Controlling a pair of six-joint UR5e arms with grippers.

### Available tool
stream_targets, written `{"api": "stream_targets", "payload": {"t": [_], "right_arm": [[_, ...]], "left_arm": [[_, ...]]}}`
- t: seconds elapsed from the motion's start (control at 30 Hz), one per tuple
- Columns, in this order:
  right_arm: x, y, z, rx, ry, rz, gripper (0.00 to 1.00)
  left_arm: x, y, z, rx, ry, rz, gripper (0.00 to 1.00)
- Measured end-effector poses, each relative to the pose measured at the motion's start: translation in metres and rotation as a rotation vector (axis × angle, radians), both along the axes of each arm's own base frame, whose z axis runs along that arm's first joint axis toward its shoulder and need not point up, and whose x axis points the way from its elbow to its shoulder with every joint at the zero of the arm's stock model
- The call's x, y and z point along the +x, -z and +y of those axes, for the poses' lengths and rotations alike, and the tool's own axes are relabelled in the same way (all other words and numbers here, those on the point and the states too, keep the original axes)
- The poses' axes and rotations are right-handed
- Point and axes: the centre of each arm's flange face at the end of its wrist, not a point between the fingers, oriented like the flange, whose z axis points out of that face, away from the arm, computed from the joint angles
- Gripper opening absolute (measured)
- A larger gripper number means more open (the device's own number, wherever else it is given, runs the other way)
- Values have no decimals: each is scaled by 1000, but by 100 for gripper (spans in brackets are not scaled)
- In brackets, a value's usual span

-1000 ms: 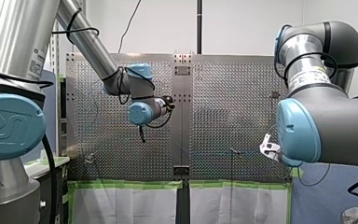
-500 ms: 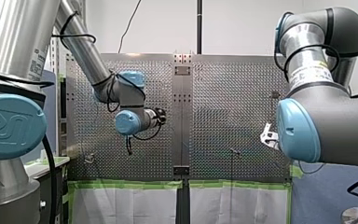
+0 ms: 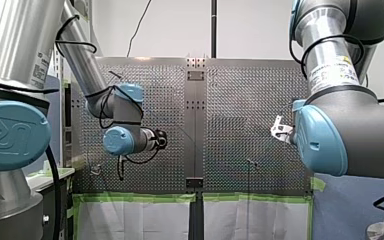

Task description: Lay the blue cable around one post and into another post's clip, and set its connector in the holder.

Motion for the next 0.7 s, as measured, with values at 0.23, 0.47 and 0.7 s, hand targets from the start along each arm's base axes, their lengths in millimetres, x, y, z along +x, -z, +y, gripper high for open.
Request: {"api": "stream_targets", "payload": {"t": [0.23,0.47,0.7], "right_arm": [[31,-36,13,-28,-3,25,0],[57,-67,30,-42,-3,58,0],[68,-95,43,-52,-3,102,0]], "left_arm": [[-20,14,16,31,0,46,100],[-40,27,33,65,0,90,100],[-46,30,37,70,1,103,100]]}}
